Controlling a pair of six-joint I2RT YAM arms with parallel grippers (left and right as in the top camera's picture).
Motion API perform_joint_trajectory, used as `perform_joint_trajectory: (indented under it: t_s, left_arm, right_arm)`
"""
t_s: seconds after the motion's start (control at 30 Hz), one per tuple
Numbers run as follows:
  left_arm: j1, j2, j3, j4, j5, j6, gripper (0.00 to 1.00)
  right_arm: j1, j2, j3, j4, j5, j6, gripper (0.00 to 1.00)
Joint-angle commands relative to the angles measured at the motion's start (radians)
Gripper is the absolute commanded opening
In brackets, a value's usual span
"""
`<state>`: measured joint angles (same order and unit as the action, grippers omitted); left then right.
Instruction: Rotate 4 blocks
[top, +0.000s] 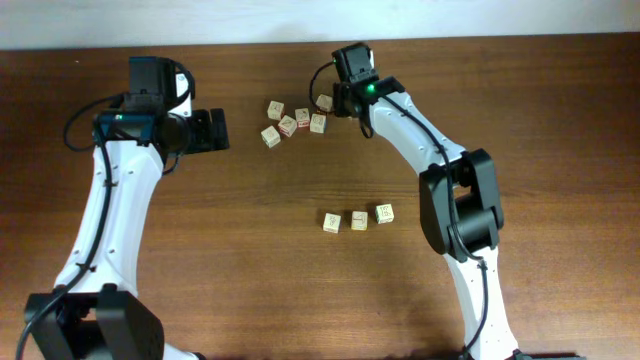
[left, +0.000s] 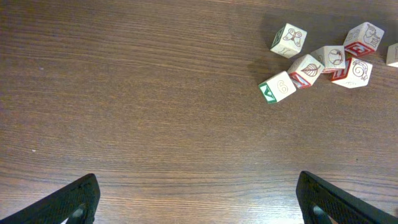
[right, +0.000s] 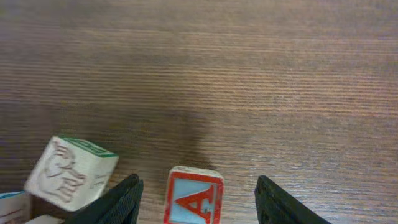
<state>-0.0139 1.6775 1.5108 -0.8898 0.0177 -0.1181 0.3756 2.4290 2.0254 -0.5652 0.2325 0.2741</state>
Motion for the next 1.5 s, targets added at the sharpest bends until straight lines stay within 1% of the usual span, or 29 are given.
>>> perform_joint_trajectory:
  t_s: [0.0,0.13,0.17,0.23,0.3,0.37,0.4,0.47,0.53,0.6,0.67,0.73,0.8,0.87,0.93,0.97,1.0,1.03,1.07,1.13,1.17,1.23,1.27,1.3,1.33,1.37,1.4,1.43,1.47]
  left_arm:
    - [0.002,-0.004,0.008,0.001,-0.007,-0.009,0.99]
    - [0.002,-0.004,0.008,0.001,-0.007,-0.009,0.99]
    - [0.002,-0.004,0.008,0.001,-0.007,-0.009,0.99]
    - [0.002,-0.004,0.008,0.001,-0.007,-0.009,0.99]
    - [0.002,-0.004,0.008,-0.002,-0.007,-0.009,0.99]
    - [0.002,-0.004,0.008,-0.002,-0.007,-0.009,0.99]
    - [0.002,-0.004,0.008,-0.002,-0.007,-0.009,0.99]
    - [0.002,-0.004,0.008,-0.002,-0.007,-0.009,0.99]
    - [0.002,-0.004,0.008,-0.002,-0.007,-0.009,0.99]
    - [0.002,-0.004,0.008,-0.002,-0.007,-0.009,0.99]
    - [0.002,-0.004,0.008,-0.002,-0.007,-0.009,0.99]
    - [0.002,-0.004,0.008,-0.002,-0.007,-0.009,0.99]
    - [0.002,-0.004,0.008,-0.003,-0.007,-0.009,0.99]
    - [0.002,-0.004,0.008,-0.002,-0.007,-0.009,0.99]
    - [0.002,-0.004,0.008,-0.002,-0.007,-0.009,0.99]
    - [0.002,-0.004,0.008,-0.002,-0.007,-0.009,0.99]
    - [0.002,-0.004,0.008,-0.002,-0.007,-0.009,0.99]
    - [0.002,-0.004,0.008,-0.002,-0.007,-0.009,0.99]
    - [0.002,-0.004,0.008,-0.002,-0.007,-0.009,0.99]
    - [0.002,-0.004,0.008,-0.002,-0.007,-0.009,0.99]
    - [0.002,-0.004,0.008,-0.002,-0.007,-0.009,0.99]
    - [0.002,-0.004,0.008,-0.002,-0.007,-0.009,0.99]
    - [0.002,-0.004,0.008,-0.002,-0.007,-0.009,0.99]
    - [0.002,-0.004,0.008,-0.002,-0.007,-0.009,0.99]
    - [0.002,-0.004,0.008,-0.002,-0.007,-0.009,0.99]
    - [0.002,-0.004,0.008,-0.002,-0.007,-0.009,0.99]
    - [0.002,-0.004,0.008,-0.002,-0.007,-0.009,0.99]
    - [0.002,-0.004,0.008,-0.002,-0.007,-0.009,0.99]
    - [0.002,-0.004,0.008,-0.002,-0.007,-0.009,0.99]
  right_arm:
    - [-0.005,0.047,0.002,0.010,0.042,-0.009,0.59]
    - [-0.005,0.078,0.005,0.031,0.042,-0.008,0.34]
    - [-0.003,0.065,0.006,0.026,0.042,-0.008,0.30]
    - [-0.001,-0.029,0.006,-0.023,0.040,-0.008,0.27]
    - [0.009,-0.130,0.006,-0.102,-0.035,-0.009,0.26]
    - [0.039,-0.254,0.006,-0.261,-0.136,-0.008,0.25]
    - [0.057,-0.286,0.006,-0.333,-0.205,0.009,0.26]
    - [0.099,-0.296,0.000,-0.502,-0.329,0.134,0.23]
    - [0.173,-0.296,-0.042,-0.572,-0.330,0.190,0.24]
    - [0.251,-0.296,-0.133,-0.558,-0.330,0.259,0.24]
    - [0.328,-0.296,-0.217,-0.482,-0.326,0.316,0.23]
    - [0.410,-0.294,-0.360,-0.352,-0.218,0.465,0.23]
    - [0.425,-0.294,-0.466,-0.271,-0.142,0.529,0.23]
    - [0.423,-0.294,-0.478,-0.318,-0.053,0.555,0.23]
    - [0.423,-0.294,-0.478,-0.356,-0.024,0.573,0.23]
    - [0.423,-0.294,-0.478,-0.363,-0.017,0.577,0.24]
    - [0.423,-0.294,-0.478,-0.360,-0.018,0.577,0.33]
    - [0.423,-0.294,-0.478,-0.359,-0.018,0.577,0.46]
    - [0.423,-0.294,-0.478,-0.359,-0.025,0.576,0.50]
    - [0.423,-0.295,-0.475,-0.357,-0.044,0.569,0.50]
    - [0.417,-0.295,-0.452,-0.357,-0.044,0.533,0.50]
    - [0.398,-0.298,-0.335,-0.414,-0.037,0.447,0.49]
    - [0.381,-0.299,-0.216,-0.475,-0.052,0.321,0.49]
    - [0.384,-0.299,-0.171,-0.487,-0.174,0.199,0.44]
    - [0.393,-0.294,-0.182,-0.493,-0.226,0.198,0.26]
    - [0.412,-0.289,-0.220,-0.478,-0.229,0.241,0.15]
    - [0.438,-0.283,-0.283,-0.431,-0.230,0.285,0.08]
    - [0.458,-0.280,-0.349,-0.360,-0.233,0.289,0.04]
    - [0.471,-0.280,-0.405,-0.295,-0.217,0.338,0.04]
